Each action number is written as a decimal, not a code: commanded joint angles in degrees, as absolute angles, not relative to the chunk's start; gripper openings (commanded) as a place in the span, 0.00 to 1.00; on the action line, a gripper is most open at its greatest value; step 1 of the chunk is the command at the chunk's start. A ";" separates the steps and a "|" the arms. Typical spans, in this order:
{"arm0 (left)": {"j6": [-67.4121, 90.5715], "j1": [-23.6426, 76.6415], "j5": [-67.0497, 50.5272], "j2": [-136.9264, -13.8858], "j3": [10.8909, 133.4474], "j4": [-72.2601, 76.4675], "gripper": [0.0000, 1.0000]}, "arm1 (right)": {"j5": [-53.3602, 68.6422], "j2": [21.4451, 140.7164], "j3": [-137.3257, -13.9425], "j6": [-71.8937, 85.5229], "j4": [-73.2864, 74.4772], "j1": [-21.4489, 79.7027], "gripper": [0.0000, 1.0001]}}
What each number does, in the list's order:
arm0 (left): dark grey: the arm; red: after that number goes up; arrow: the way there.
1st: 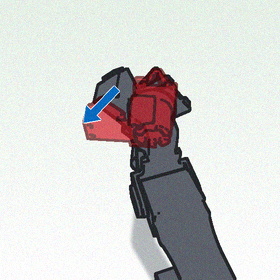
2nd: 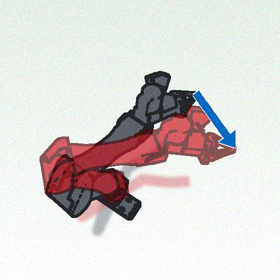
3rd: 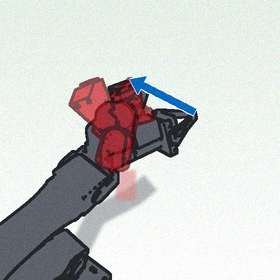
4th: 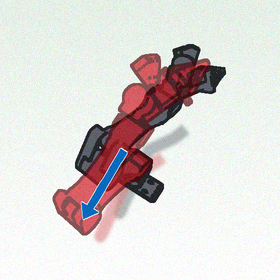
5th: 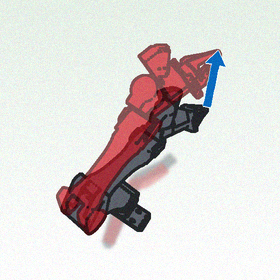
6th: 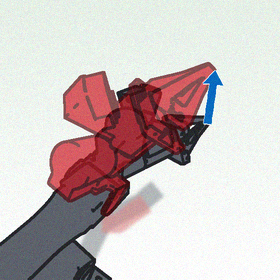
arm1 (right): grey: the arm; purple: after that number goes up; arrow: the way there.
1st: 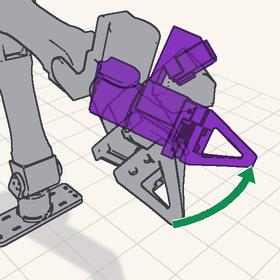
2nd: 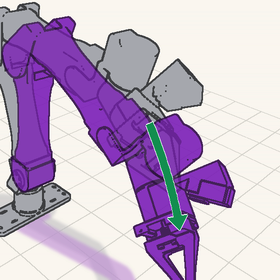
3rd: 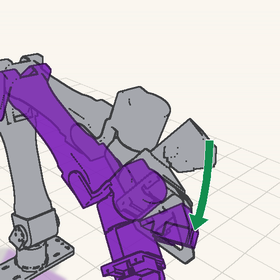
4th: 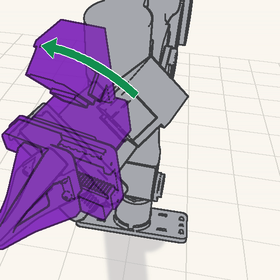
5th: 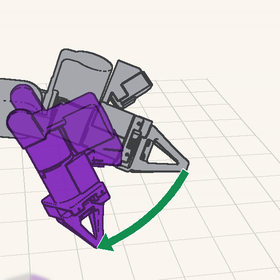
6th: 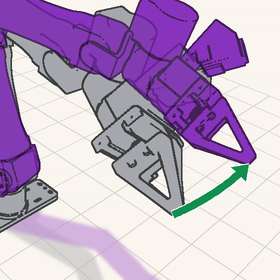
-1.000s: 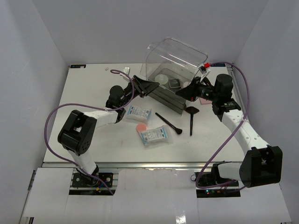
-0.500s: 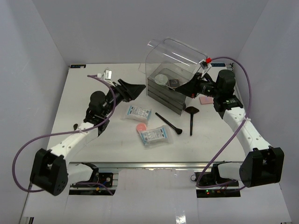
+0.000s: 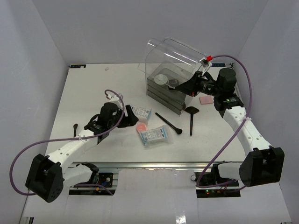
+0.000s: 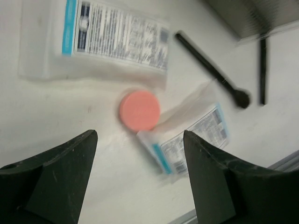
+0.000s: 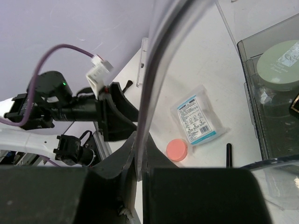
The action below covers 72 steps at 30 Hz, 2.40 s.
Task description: Organize the makeup
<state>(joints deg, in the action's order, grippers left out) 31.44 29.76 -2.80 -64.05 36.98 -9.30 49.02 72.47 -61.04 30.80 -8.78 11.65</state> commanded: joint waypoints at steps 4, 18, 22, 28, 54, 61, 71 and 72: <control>31.21 39.38 13.00 -76.43 45.02 -22.57 0.88 | 50.62 70.14 -62.40 29.46 -18.11 11.78 0.08; 32.61 42.05 13.75 -90.96 54.63 -20.38 0.94 | 51.33 69.22 -60.41 30.74 -20.28 11.69 0.08; 32.87 42.28 12.65 -92.64 56.27 -19.40 0.94 | 51.42 68.90 -59.94 30.76 -20.48 11.60 0.08; 32.43 42.36 11.75 -94.35 58.41 -18.56 0.94 | 51.42 68.73 -59.39 30.94 -20.99 11.56 0.08; 30.41 42.11 14.92 -100.01 61.34 -18.51 0.86 | 51.77 68.03 -58.27 31.11 -21.61 11.07 0.08; 29.62 40.70 16.43 -96.07 57.23 -19.77 0.91 | 51.85 68.03 -58.18 31.38 -21.88 10.99 0.08; 29.21 37.39 14.54 -91.85 53.85 -19.57 0.95 | 51.86 68.03 -58.18 31.55 -21.94 10.99 0.08; 29.25 37.07 13.98 -91.61 53.93 -19.53 0.95 | 51.86 68.03 -58.18 31.55 -21.90 10.99 0.08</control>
<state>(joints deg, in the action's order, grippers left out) 29.83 38.35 14.62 -95.09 54.03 -19.38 49.89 71.18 -57.30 32.83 -13.79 11.27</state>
